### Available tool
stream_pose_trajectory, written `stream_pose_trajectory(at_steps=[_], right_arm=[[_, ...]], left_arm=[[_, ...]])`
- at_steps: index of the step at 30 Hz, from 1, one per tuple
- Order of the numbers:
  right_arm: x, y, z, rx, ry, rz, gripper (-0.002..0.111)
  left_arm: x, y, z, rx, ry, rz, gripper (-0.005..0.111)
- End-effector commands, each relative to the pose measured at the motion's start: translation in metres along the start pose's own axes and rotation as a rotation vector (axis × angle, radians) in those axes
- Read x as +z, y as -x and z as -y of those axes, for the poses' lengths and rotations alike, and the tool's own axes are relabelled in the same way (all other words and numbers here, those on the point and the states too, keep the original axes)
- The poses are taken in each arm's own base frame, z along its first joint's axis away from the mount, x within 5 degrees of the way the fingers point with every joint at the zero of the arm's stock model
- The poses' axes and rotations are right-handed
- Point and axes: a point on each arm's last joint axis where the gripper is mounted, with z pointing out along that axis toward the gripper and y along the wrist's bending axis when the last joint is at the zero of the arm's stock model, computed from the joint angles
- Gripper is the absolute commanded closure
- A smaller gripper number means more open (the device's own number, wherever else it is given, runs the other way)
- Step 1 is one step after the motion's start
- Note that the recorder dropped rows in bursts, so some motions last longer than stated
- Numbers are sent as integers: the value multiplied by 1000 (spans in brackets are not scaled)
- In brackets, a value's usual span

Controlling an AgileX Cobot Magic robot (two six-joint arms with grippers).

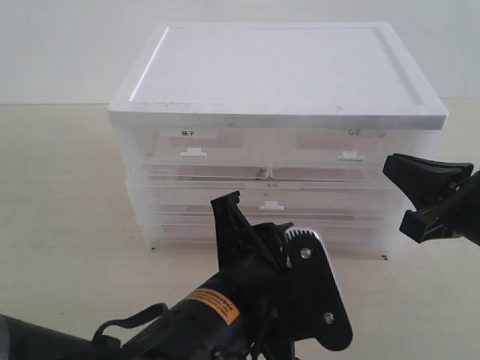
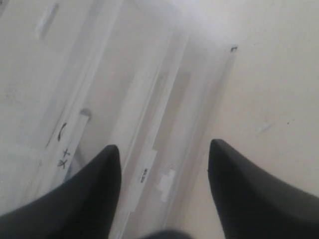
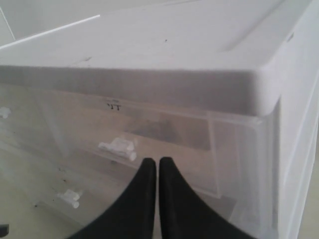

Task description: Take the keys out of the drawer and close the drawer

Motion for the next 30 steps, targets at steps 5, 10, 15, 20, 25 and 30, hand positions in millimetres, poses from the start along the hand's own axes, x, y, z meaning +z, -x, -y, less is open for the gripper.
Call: stream_pose_trajectory(at_steps=[5, 10, 15, 20, 25, 30], right_arm=[[1, 0, 0, -1, 3, -3, 108], [1, 0, 0, -8, 5, -4, 108], [1, 0, 0, -8, 5, -4, 108], [1, 0, 0, -7, 6, -2, 108], [1, 0, 0, -8, 5, -4, 108], [1, 0, 0, -8, 5, -4, 108]], left_arm=[[15, -32, -6, 175, 0, -114, 58], [30, -46, -1, 285, 76, -127, 58], [35, -45, 0, 334, 174, -63, 58], [37, -37, 5, 417, 163, 43, 58], [47, -51, -3, 425, 214, 3, 58], [53, -62, -7, 413, 239, -33, 58]])
